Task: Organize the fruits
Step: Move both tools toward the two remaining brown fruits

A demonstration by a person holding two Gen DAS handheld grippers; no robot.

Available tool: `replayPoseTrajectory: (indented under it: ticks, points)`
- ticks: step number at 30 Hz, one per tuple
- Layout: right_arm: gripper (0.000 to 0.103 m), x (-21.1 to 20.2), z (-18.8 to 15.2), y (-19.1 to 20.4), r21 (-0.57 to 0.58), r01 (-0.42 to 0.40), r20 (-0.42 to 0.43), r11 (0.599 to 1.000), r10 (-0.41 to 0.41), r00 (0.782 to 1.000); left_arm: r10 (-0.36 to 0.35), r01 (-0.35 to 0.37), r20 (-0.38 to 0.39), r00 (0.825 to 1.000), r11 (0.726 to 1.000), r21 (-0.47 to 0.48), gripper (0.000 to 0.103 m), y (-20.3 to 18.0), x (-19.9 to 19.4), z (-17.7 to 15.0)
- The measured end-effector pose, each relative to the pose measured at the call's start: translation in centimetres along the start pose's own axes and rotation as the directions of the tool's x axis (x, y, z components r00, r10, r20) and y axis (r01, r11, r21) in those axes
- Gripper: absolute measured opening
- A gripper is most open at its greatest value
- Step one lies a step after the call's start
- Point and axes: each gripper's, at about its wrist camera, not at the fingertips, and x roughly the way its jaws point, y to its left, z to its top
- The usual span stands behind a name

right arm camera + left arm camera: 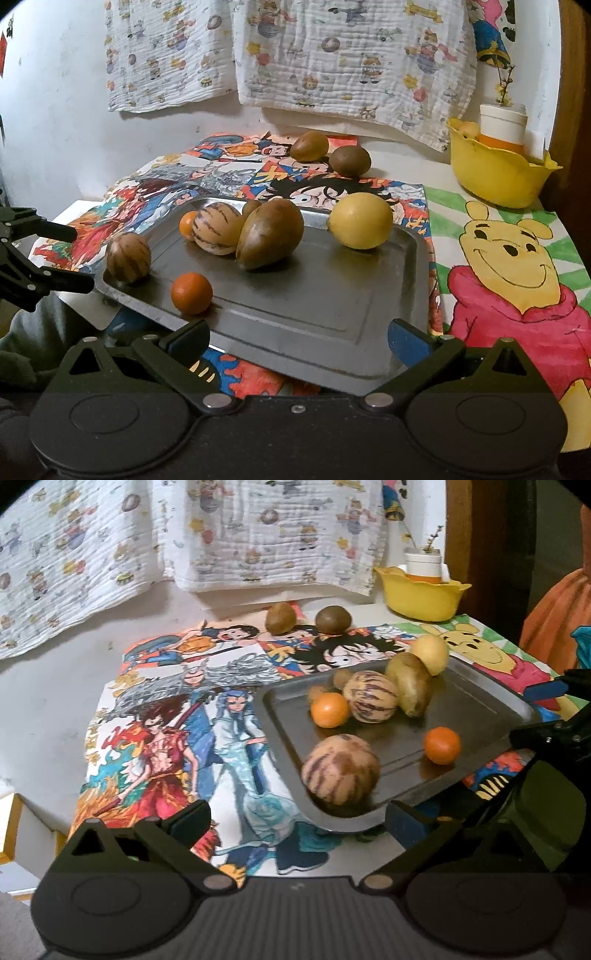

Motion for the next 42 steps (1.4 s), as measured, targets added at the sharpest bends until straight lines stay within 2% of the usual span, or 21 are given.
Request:
replayPoseTrajectory:
  ticks: [7,11,17,24,30,36,38,42]
  points:
    - [0.102,1.1,1.4,-0.7,-0.008,-0.003,0.001,1.0,0.003,1.0,0.045,-0.045,0.004,0.999,0.998,-0.045,0.103,2.1,0.4,1.2]
    - [0.102,2.0,2.6,-1.6,0.045,-0.076,-0.012,0.996,0.076,0.997,0.049,-0.047,0.025,0.999,0.996,-0.073,0.102,3.5,1.0,2.3]
    - [0.102,3.0,5.1,-3.3,0.076,-0.11,0.007,0.991,0.11,0.994,0.074,-0.072,0.026,0.997,0.995,-0.071,0.103,4.6,2.8,4.8]
    - [0.102,5.7,8.5,-5.2,0.039,-0.049,0.036,0.998,0.048,0.998,0.105,-0.104,0.007,0.994,0.994,-0.031,0.102,5.1,6.1,8.5]
    - [0.102,8.0,11.8,-6.6,0.032,-0.02,0.026,0.999,0.02,0.999,0.065,-0.065,-0.005,0.998,0.998,-0.004,0.103,5.2,9.1,12.4]
    - [0.102,10.2,13.8,-6.9,-0.04,0.042,-0.004,0.998,-0.043,0.999,0.055,-0.054,-0.039,0.998,0.998,0.032,0.102,5.2,12.6,14.8]
    - [0.102,10.9,14.4,-7.1,-0.058,0.055,0.002,0.997,-0.055,0.999,0.039,-0.037,-0.043,0.998,0.998,0.046,0.102,5.2,13.7,15.5]
    - [0.102,12.6,15.2,-8.2,-0.038,0.05,0.038,0.998,-0.049,0.998,0.058,-0.052,-0.048,0.997,0.993,0.106,0.102,5.0,15.9,16.4]
